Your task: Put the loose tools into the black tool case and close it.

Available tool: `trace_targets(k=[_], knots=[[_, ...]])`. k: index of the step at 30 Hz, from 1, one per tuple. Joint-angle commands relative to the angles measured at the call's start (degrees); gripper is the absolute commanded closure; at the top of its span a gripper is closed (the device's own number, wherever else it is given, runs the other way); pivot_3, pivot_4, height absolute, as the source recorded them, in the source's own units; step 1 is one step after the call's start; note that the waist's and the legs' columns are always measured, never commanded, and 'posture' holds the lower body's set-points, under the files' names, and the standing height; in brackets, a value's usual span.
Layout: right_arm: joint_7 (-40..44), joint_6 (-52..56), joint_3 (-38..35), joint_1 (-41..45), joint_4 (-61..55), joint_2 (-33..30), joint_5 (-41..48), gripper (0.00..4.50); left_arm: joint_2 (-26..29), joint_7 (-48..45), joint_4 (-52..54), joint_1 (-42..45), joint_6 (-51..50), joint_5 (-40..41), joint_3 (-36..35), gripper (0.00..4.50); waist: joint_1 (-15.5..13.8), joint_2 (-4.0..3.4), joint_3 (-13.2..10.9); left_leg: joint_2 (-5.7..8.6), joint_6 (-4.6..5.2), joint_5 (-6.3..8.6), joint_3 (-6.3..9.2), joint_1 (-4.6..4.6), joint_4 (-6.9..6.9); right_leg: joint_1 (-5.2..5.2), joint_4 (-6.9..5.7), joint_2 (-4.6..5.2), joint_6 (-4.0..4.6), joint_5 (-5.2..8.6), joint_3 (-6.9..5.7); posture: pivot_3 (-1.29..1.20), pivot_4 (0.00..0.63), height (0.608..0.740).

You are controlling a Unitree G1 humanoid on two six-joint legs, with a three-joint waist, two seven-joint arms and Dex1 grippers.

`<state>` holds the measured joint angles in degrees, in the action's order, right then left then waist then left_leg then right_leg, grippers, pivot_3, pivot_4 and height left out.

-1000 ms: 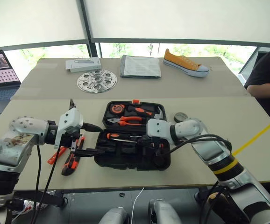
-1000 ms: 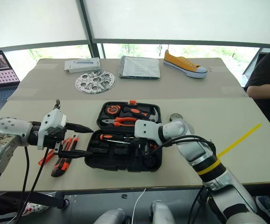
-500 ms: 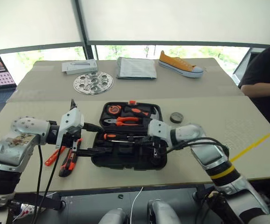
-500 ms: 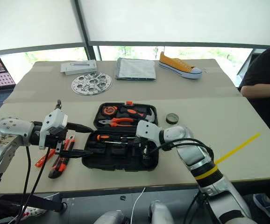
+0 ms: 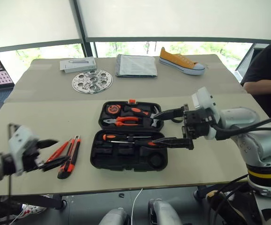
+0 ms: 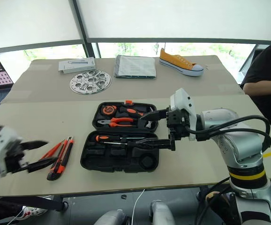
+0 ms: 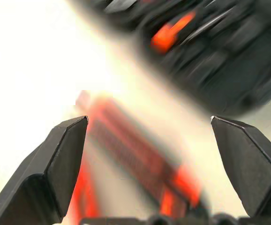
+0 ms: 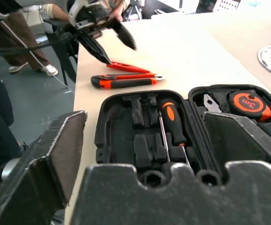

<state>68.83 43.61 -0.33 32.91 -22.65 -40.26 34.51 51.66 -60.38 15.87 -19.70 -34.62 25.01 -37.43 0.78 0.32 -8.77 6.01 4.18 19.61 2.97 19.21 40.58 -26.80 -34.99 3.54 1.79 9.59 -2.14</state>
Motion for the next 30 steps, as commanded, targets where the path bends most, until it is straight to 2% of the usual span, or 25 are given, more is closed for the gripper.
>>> trace_targets(k=[1,6,10,15,20,24,28,30], knots=[[1.09,-2.72,0.26,-0.49,-2.92,-0.92,1.46,0.04,0.19,1.28,-1.06,-4.5,2.88,-3.59,-4.74,0.0,-0.53,0.03,-0.02,0.0,0.0,0.0,0.0,0.01,0.0,0.02,0.02,0.0,0.0,0.0,-0.01,0.0,0.15,0.74],[0.13,-3.22,0.78,-1.0,-3.66,-0.87,2.12,0.04,3.83,2.63,-3.92,-2.58,2.81,-6.39,-1.04,0.0,-2.49,0.07,-0.05,0.03,-0.26,0.33,0.06,-0.03,0.05,0.31,0.09,0.19,-0.06,-0.03,-0.16,0.0,0.15,0.74],[-1.52,-4.31,0.94,-1.47,-4.46,-0.6,1.51,0.04,8.16,2.32,-5.22,4.52,-1.32,-5.87,5.89,0.0,-2.94,0.12,-0.05,0.08,-0.22,0.38,0.06,-0.12,0.12,0.43,0.08,0.23,-0.12,-0.06,-0.19,0.0,0.15,0.74],[-3.9,-3.99,0.46,-2.54,-6.65,-0.65,2.38,0.04,12.18,3.09,-8.15,17.16,-10.42,-5.63,17.99,0.0,-2.13,0.12,-0.06,0.1,-0.21,0.37,0.05,-0.14,0.13,0.36,0.05,0.17,-0.12,-0.06,-0.19,0.0,0.15,0.74],[-6.41,-3.25,-0.61,-4.69,-9.53,-1.33,3.36,0.04,13.81,4.3,-15.86,26.77,-10.18,-11.47,29.55,0.0,-0.96,0.13,-0.07,0.06,-0.11,0.31,0.05,-0.14,0.12,0.27,0.02,0.0,-0.11,-0.06,-0.16,0.0,0.15,0.74],[-8.43,-2.88,-1.74,-6.52,-11.29,-2.23,4.51,0.04,11.92,2.48,-19.0,31.25,-10.67,-11.25,34.09,0.0,-0.54,0.11,-0.08,0.07,-0.12,0.3,0.01,-0.16,0.1,0.21,0.01,0.0,-0.08,-0.04,-0.15,0.0,0.15,0.74],[-9.5,-2.89,-2.63,-8.09,-12.86,-3.49,5.05,0.0,11.99,1.26,-21.45,31.52,-7.1,-14.16,38.5,0.97,-0.82,0.04,-0.08,0.07,-0.28,0.32,0.01,-0.26,0.12,0.35,0.01,0.03,-0.07,-0.03,-0.1,0.0,0.15,0.74],[-9.85,-2.86,-3.02,-8.49,-13.34,-4.02,5.45,0.0,11.7,1.48,-22.5,31.61,-6.7,-14.85,39.3,1.72,-1.05,-0.06,-0.03,0.04,-0.41,0.39,0.01,-0.39,0.11,0.48,0.01,0.03,-0.06,-0.02,-0.08,0.0,0.15,0.74]])
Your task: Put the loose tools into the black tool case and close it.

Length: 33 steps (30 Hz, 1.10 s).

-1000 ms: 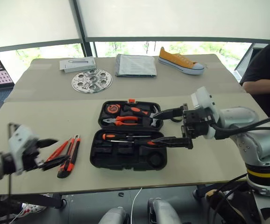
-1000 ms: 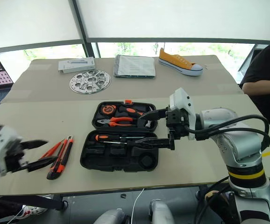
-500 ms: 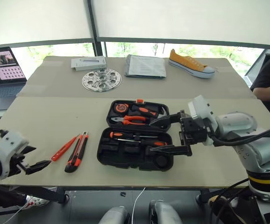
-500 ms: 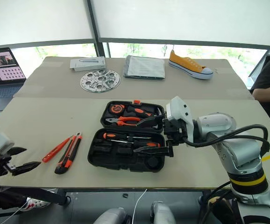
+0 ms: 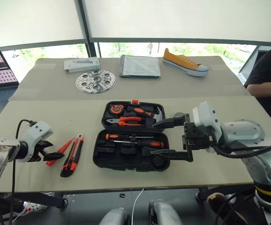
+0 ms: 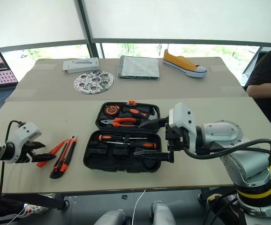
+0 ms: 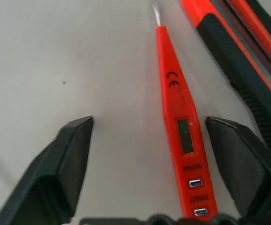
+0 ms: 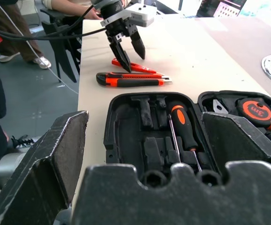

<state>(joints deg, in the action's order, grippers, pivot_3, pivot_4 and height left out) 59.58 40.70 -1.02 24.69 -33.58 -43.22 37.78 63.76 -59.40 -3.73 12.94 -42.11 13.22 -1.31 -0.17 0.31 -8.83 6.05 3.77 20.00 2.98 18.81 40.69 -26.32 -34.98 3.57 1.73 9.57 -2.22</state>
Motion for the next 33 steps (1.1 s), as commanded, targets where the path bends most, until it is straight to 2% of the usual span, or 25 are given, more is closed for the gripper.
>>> trace_targets(k=[1,7,11,14,17,23,33], knots=[[-0.73,0.01,-2.72,-0.56,-2.67,-1.51,2.45,0.0,-0.65,0.62,-3.84,-1.1,1.6,-3.31,3.35,2.1,-0.17,-0.15,0.05,0.0,0.0,0.0,0.0,-0.06,-0.01,0.05,0.0,0.0,0.0,0.0,0.03,0.0,0.15,0.74],[-0.86,2.22,-5.49,-3.49,-3.6,-5.44,5.76,0.0,-1.21,1.31,-6.64,1.74,10.15,-3.87,1.4,4.05,-0.5,-0.38,0.15,-0.04,-0.02,-0.03,0.0,-0.15,-0.07,0.09,-0.05,-0.01,0.0,0.02,0.09,0.0,0.15,0.74],[-0.97,3.11,-8.48,-6.76,-5.02,-8.14,8.47,0.0,-0.36,-2.72,-4.15,12.18,12.81,-3.52,2.27,4.08,-0.88,-0.08,-0.03,-0.12,0.07,-0.13,0.01,-0.07,-0.06,0.06,-0.08,-0.03,0.0,0.01,0.05,0.0,0.15,0.74],[-2.07,2.43,-9.25,-8.48,-5.67,-9.1,7.9,0.0,-2.02,-6.74,-1.35,19.75,12.63,-2.68,4.8,4.08,-1.56,0.33,-0.14,-0.11,0.23,-0.21,0.16,0.37,0.21,-0.13,-0.06,-0.03,0.04,-0.03,-0.09,0.0,0.15,0.74],[-2.62,1.53,-9.27,-10.07,-6.46,-9.55,6.91,0.0,-4.49,-11.38,1.51,24.35,15.01,-2.81,8.63,4.08,-1.32,0.3,-0.12,0.05,0.41,-0.23,0.11,0.37,0.28,-0.14,0.0,0.07,-0.06,-0.1,-0.03,0.0,0.15,0.74],[-5.61,2.24,-9.77,-12.4,-9.35,-9.11,8.23,0.0,-12.04,-23.86,3.67,30.16,19.78,-3.98,20.24,4.08,-0.57,0.34,-0.14,0.08,0.49,-0.22,0.13,0.51,0.21,-0.21,0.04,0.04,-0.11,-0.13,-0.14,0.0,0.15,0.74],[-10.03,2.64,-10.11,-15.1,-12.39,-9.11,9.87,0.0,-20.91,-25.07,-5.16,36.48,23.7,-11.39,27.78,4.08,-0.62,0.42,-0.2,-0.05,0.36,-0.31,0.11,0.4,0.31,-0.09,0.05,0.03,-0.01,-0.1,0.0,0.0,0.15,0.74]])
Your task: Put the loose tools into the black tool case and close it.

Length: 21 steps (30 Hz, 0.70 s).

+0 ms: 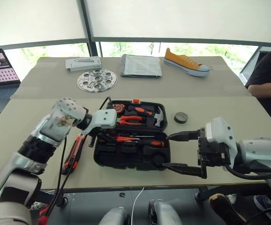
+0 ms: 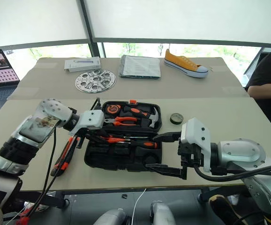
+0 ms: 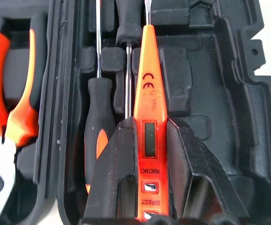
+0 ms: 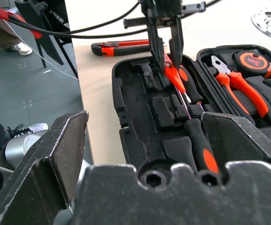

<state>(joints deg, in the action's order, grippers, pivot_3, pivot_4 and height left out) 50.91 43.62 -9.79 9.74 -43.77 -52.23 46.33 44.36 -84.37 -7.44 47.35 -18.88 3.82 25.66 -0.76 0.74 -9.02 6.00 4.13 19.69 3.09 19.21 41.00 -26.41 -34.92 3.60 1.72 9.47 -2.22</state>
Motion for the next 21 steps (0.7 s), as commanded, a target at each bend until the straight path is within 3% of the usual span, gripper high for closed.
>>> trace_targets(k=[1,12,21], knots=[[-1.68,-0.3,-1.32,-0.26,-2.32,-0.1,1.4,0.0,-1.97,-0.11,-1.84,2.32,0.2,-2.34,0.99,4.08,-0.06,0.01,0.0,0.0,0.02,0.0,0.0,0.0,0.0,-0.01,-0.01,-0.01,0.0,0.0,0.0,0.0,0.15,0.74],[-5.12,-0.19,0.29,0.98,-2.75,0.79,1.65,0.0,-0.72,-3.25,1.06,0.98,-7.49,-4.74,3.24,4.08,0.06,0.01,-0.01,0.01,0.11,0.05,0.0,0.05,0.07,-0.08,-0.01,-0.06,0.0,0.0,-0.01,0.0,0.15,0.74],[-6.0,-0.26,1.45,2.43,-2.12,0.99,1.53,0.0,0.49,-3.04,0.7,0.56,-7.61,-7.11,3.76,4.08,0.08,0.02,-0.01,0.01,0.12,0.05,0.0,0.05,0.07,-0.09,-0.01,-0.06,0.0,0.0,0.0,0.0,0.15,0.74]])
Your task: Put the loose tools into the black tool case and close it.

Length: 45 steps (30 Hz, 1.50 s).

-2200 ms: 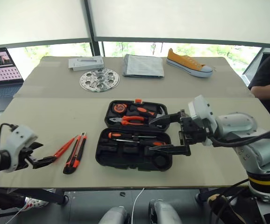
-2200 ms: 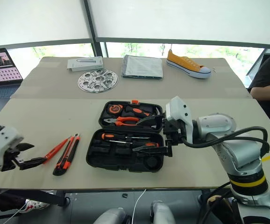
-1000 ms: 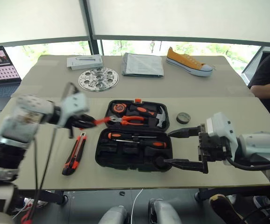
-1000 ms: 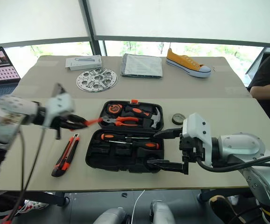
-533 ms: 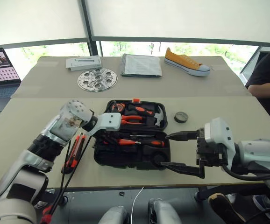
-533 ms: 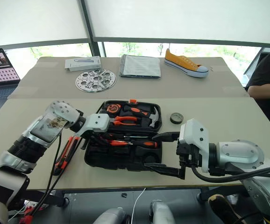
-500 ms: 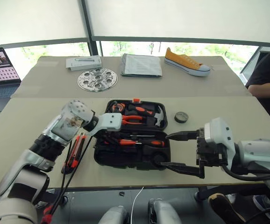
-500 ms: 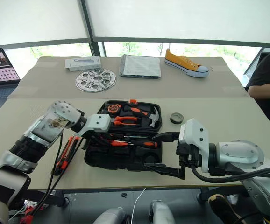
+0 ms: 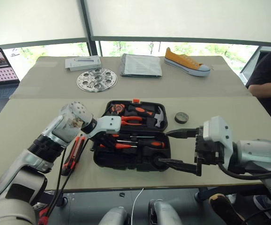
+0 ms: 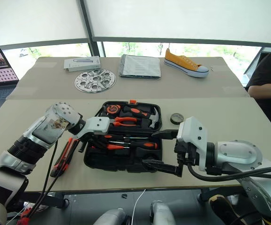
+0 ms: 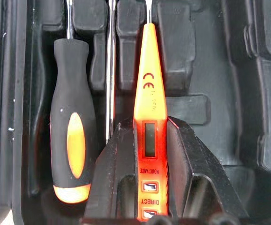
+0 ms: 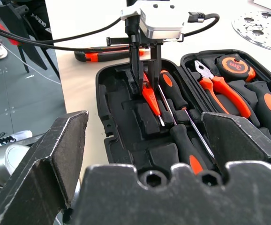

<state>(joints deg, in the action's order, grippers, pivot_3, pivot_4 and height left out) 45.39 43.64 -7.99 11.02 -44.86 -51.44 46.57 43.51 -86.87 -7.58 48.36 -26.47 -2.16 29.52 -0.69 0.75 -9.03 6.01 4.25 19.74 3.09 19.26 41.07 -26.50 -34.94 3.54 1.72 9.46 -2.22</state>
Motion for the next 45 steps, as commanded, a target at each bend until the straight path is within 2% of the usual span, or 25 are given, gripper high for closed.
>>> trace_targets(k=[1,4,6,9,12,18,21,22,23,28,34,41,45], knots=[[-0.53,-0.35,-0.24,1.21,-0.95,0.18,1.21,0.0,1.3,-0.52,0.96,-0.66,0.19,-1.11,-0.12,4.08,0.01,0.0,0.0,0.0,0.0,0.0,0.0,0.0,0.0,0.0,0.0,0.0,0.0,0.0,0.0,0.0,0.15,0.74],[-0.73,-0.53,0.08,1.27,-0.85,0.2,1.02,0.0,0.87,-0.05,1.02,-1.02,0.33,-0.8,-0.46,4.08,0.02,0.0,0.0,0.0,0.0,0.0,0.0,-0.01,0.0,0.0,0.0,0.0,0.0,0.0,0.01,0.0,0.15,0.74],[-0.89,-0.47,0.12,1.24,-0.82,0.31,1.17,0.0,0.59,-0.05,1.42,-0.88,-0.47,-0.04,-1.06,3.08,0.01,0.0,0.0,0.0,0.0,0.0,0.0,-0.01,0.0,0.0,-0.01,0.0,0.0,0.0,0.01,0.0,0.15,0.74],[-0.86,-0.47,0.24,0.96,-0.9,0.43,1.18,0.0,1.57,-1.3,2.8,-0.88,-0.65,1.69,-2.62,2.1,-0.04,0.0,0.0,0.0,0.0,0.0,0.0,0.0,0.0,0.0,-0.01,0.0,0.0,0.0,0.0,0.0,0.15,0.74],[-0.79,-0.41,0.26,0.62,-1.02,0.45,1.17,0.0,2.82,-3.46,4.61,-1.98,0.82,6.59,-7.08,1.05,-0.03,0.0,0.0,0.0,0.0,0.0,0.0,0.01,0.04,-0.01,-0.02,0.0,0.0,0.0,0.0,0.0,0.15,0.74],[-0.52,-0.62,-0.24,-0.61,-0.83,0.35,1.33,0.0,6.88,-5.63,3.98,-6.53,3.18,15.53,-15.02,1.05,0.03,0.0,0.0,0.0,-0.01,0.0,0.0,-0.01,0.0,-0.05,-0.02,-0.01,0.01,0.0,0.0,0.0,0.15,0.74],[-0.27,-0.87,-0.24,-0.99,-0.64,0.29,1.28,0.0,3.93,-3.37,0.15,-8.01,2.27,18.97,-19.22,1.75,-0.3,0.0,0.0,0.02,-0.01,0.0,0.0,-0.02,0.04,-0.01,-0.04,0.01,0.01,0.0,-0.03,0.0,0.15,0.74],[-0.19,-0.96,-0.07,-1.0,-0.51,0.31,1.11,0.0,2.3,-1.91,-1.44,-8.6,2.57,19.59,-20.18,2.22,-0.47,0.0,0.0,0.02,-0.01,0.0,0.01,-0.02,0.1,0.02,-0.03,0.01,0.01,0.0,-0.04,0.0,0.15,0.74],[-0.11,-1.03,0.02,-1.03,-0.4,0.31,0.97,0.0,1.25,-1.0,-2.4,-8.98,2.85,19.87,-20.71,2.38,-0.61,0.0,0.0,0.02,-0.01,0.0,0.04,0.0,0.17,0.04,-0.03,0.01,0.0,0.0,-0.06,0.0,0.15,0.74],[0.56,-1.32,0.02,-1.23,0.11,0.03,0.45,0.0,-4.22,4.04,-5.28,-11.81,7.03,18.93,-21.64,4.4,-0.7,0.01,0.0,0.02,0.02,0.02,0.03,-0.01,0.2,0.09,0.0,0.01,-0.03,-0.02,-0.04,0.0,0.15,0.74],[1.75,-1.79,-0.45,-1.94,0.77,-0.35,-0.28,0.0,-5.68,7.0,-5.1,-15.53,11.14,15.4,-19.09,4.46,-0.55,0.0,0.0,0.01,0.02,0.02,0.03,-0.02,0.19,0.08,-0.02,0.01,-0.02,-0.02,-0.03,0.0,0.15,0.74],[2.36,-2.23,-0.28,-1.99,1.11,-0.33,-0.86,0.0,-4.94,8.9,-7.91,-17.86,17.17,10.12,-16.23,4.46,-0.69,-0.01,0.01,0.01,0.03,0.03,0.03,-0.09,0.18,0.14,-0.02,0.02,-0.02,-0.02,-0.02,0.0,0.15,0.74],[2.29,-2.18,-0.08,-1.86,1.01,-0.16,-0.92,0.0,-5.31,9.43,-9.0,-18.06,18.27,10.0,-16.22,4.46,-0.75,-0.04,0.04,0.01,0.03,0.03,0.03,-0.17,0.19,0.22,-0.02,0.02,-0.02,-0.02,-0.01,0.0,0.15,0.74]])
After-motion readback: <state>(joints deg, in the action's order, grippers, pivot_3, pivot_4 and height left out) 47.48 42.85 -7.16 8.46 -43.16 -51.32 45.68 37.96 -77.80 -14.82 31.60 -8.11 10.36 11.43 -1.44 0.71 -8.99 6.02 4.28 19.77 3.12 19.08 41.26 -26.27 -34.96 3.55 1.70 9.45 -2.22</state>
